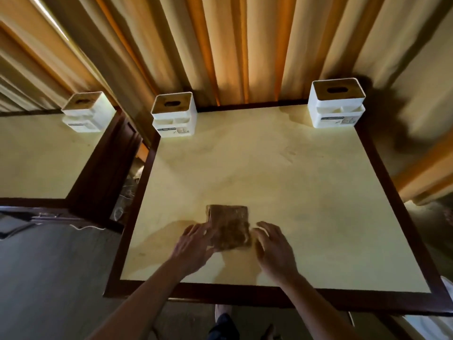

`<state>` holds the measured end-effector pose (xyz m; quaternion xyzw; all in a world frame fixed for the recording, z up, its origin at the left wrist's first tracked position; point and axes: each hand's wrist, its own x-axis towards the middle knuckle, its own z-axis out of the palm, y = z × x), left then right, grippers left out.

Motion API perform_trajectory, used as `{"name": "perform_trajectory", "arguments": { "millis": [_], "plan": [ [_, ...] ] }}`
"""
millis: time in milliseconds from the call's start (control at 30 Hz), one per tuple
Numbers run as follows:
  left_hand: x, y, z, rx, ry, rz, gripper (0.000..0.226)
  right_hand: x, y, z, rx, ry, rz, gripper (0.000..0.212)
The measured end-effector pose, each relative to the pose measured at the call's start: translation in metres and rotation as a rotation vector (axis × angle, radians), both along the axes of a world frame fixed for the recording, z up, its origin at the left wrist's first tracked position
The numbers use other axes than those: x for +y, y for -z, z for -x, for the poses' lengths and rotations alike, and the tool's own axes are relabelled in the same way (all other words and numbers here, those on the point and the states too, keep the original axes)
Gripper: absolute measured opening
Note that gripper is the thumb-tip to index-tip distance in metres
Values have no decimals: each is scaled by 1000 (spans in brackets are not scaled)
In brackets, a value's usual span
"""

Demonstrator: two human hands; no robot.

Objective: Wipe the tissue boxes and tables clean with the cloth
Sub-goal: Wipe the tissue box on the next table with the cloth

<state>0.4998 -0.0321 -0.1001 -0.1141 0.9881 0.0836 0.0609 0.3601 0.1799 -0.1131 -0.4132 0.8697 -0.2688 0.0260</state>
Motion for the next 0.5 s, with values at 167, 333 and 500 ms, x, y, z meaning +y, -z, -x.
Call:
{"name": "perform_trajectory", "arguments": {
  "millis": [167, 333, 500],
  "plan": [
    [-2, -16, 19, -251, 99, 102, 48, -31, -7, -1, 49, -374, -345, 35],
    [-9, -12, 20, -321, 150, 129, 53, -38, 2, 6, 29, -402, -454, 39],
    [-18, -14, 22, -331, 316, 182, 32, -48, 15, 17, 81, -497, -499, 34]
  ]
}}
